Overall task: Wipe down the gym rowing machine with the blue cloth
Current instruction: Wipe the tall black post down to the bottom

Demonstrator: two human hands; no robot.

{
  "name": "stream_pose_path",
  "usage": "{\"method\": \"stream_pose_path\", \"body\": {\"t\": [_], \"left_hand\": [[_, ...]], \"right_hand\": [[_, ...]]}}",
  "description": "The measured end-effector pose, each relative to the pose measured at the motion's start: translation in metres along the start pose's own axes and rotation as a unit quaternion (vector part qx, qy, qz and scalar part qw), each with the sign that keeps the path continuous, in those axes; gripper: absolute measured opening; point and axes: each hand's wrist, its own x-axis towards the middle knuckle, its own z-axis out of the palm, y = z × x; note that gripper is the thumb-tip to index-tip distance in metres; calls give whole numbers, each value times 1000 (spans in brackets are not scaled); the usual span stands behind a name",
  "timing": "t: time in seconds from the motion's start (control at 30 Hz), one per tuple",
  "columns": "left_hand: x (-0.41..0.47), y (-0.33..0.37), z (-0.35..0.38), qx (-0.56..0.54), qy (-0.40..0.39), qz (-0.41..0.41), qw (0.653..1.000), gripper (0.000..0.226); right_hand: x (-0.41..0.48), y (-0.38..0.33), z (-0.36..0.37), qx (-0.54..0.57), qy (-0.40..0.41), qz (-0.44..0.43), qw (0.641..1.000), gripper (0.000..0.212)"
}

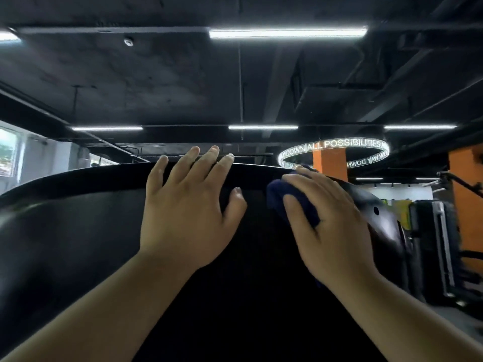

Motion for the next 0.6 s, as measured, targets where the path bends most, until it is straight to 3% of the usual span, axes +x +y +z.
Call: {"method": "stream_pose_path", "body": {"t": [0.1,0.23,0.5,0.6], "left_hand": [[-1,1,0,12,-12,5,1000,62],[-2,0,1,12,-15,14,1000,64],[-2,-2,2,23,-21,33,999,64],[-3,-2,2,26,-28,39,999,65]], "right_hand": [[5,1,-3,-10,-17,-25,999,40],[52,0,0,-5,-67,53,996,30],[-9,1,-2,-47,-27,20,998,44],[10,7,-12,-36,-35,34,998,36]]}}
